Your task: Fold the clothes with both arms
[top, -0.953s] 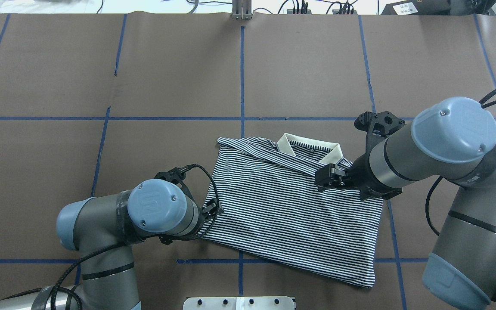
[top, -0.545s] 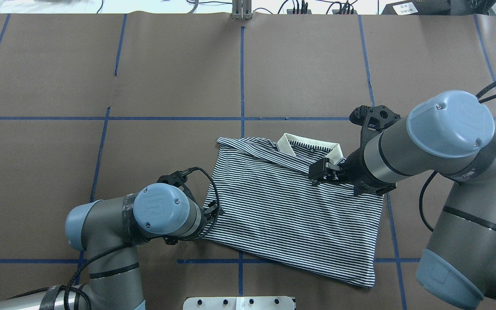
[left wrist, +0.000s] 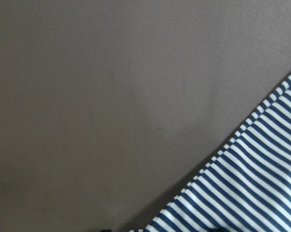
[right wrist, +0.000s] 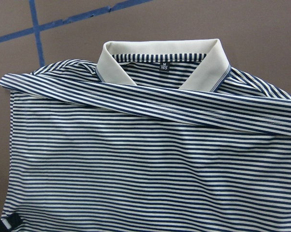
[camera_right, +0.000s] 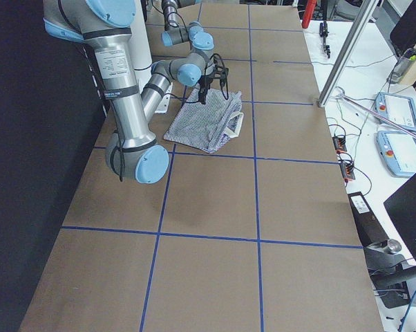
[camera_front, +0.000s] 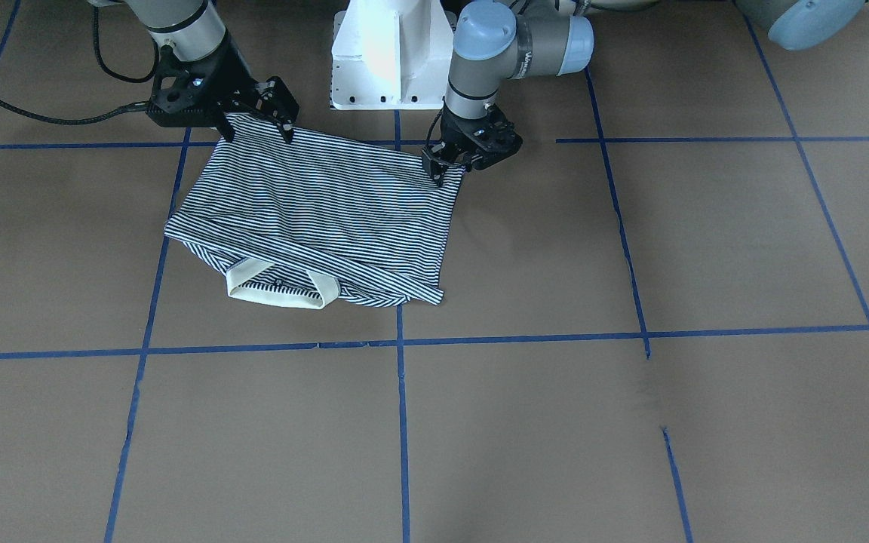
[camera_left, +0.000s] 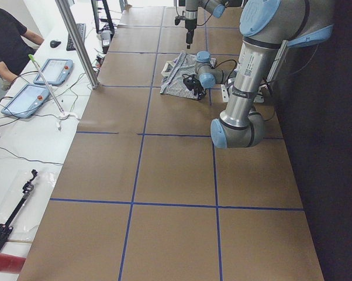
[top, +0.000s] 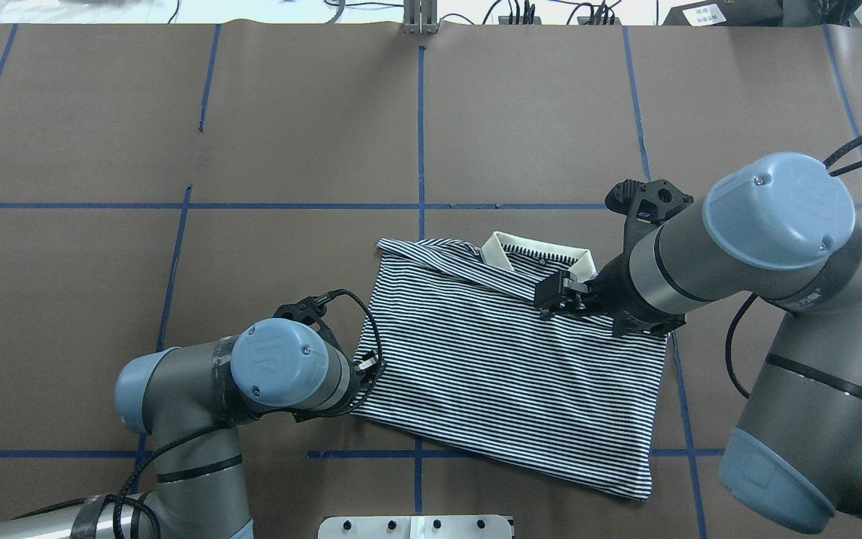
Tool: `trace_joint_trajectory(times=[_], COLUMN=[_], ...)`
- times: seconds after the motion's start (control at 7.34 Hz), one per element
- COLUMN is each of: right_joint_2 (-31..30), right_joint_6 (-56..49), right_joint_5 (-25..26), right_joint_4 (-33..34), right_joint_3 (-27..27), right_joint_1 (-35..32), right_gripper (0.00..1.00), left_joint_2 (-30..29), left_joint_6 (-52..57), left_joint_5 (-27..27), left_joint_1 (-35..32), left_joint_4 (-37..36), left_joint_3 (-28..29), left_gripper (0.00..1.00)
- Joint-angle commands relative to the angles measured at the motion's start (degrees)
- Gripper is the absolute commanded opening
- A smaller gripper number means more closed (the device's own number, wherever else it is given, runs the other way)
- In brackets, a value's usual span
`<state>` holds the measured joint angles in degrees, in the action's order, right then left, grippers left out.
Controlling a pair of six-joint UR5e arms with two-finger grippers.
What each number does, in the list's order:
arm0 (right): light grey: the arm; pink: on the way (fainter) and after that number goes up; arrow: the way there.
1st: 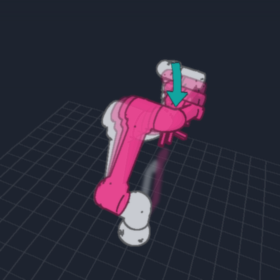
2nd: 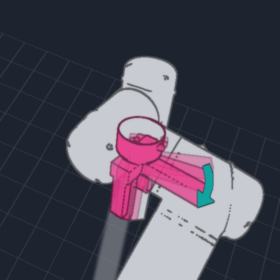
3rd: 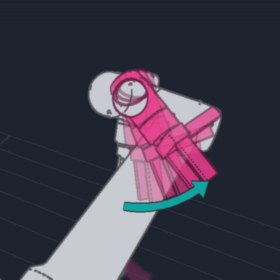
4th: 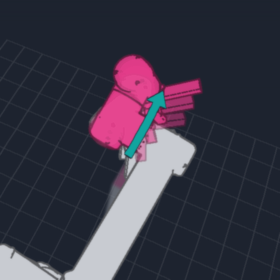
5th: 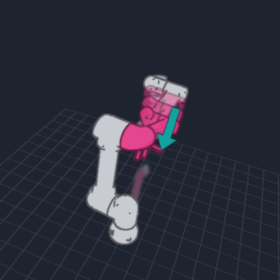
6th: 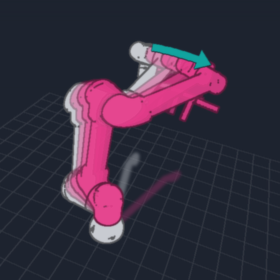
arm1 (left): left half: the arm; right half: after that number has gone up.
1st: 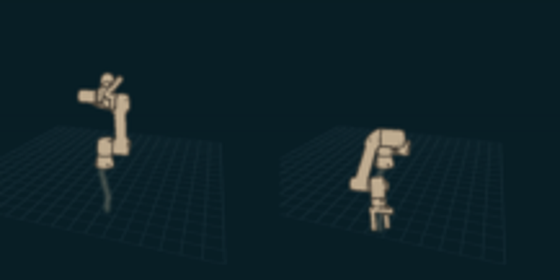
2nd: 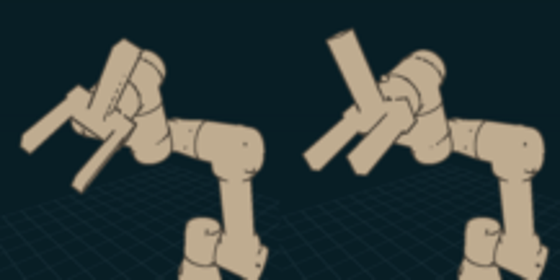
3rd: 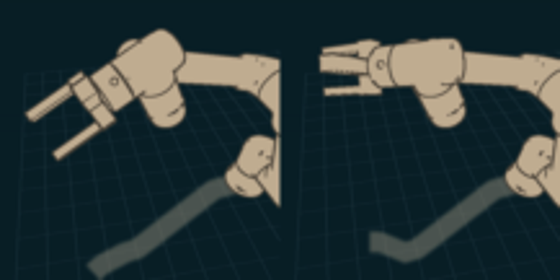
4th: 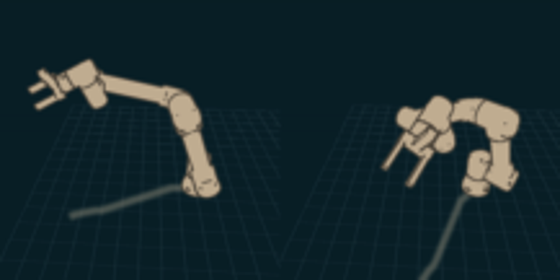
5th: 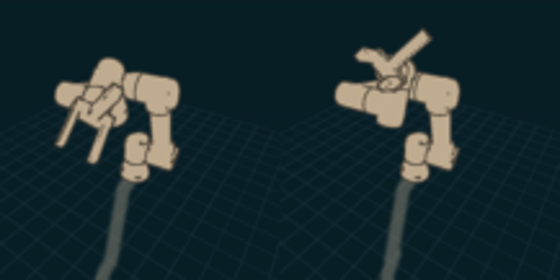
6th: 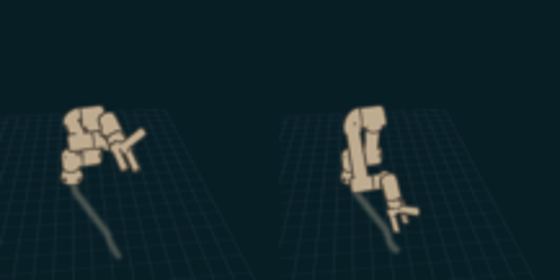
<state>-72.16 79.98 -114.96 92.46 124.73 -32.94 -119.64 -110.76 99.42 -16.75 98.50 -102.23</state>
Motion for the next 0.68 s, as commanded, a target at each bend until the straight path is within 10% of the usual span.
trace_joint_trajectory(times=[0.0, 0.54], right_joint_2=[0.1, 0.0], right_joint_6=[0.0, 0.0], right_joint_5=[0.0, 0.3], right_joint_4=[0.0, 0.0], right_joint_3=[0.0, 0.0], right_joint_1=[0.0, -0.1], right_gripper=[1.0, 1.0], left_joint_2=[0.2, 0.8], left_joint_6=[1.1, 10.6], left_joint_5=[-0.1, -0.6], left_joint_1=[0.0, -6.7], left_joint_4=[-0.2, -5.4], left_joint_3=[-0.6, -2.5], left_gripper=[0.0, 0.0])
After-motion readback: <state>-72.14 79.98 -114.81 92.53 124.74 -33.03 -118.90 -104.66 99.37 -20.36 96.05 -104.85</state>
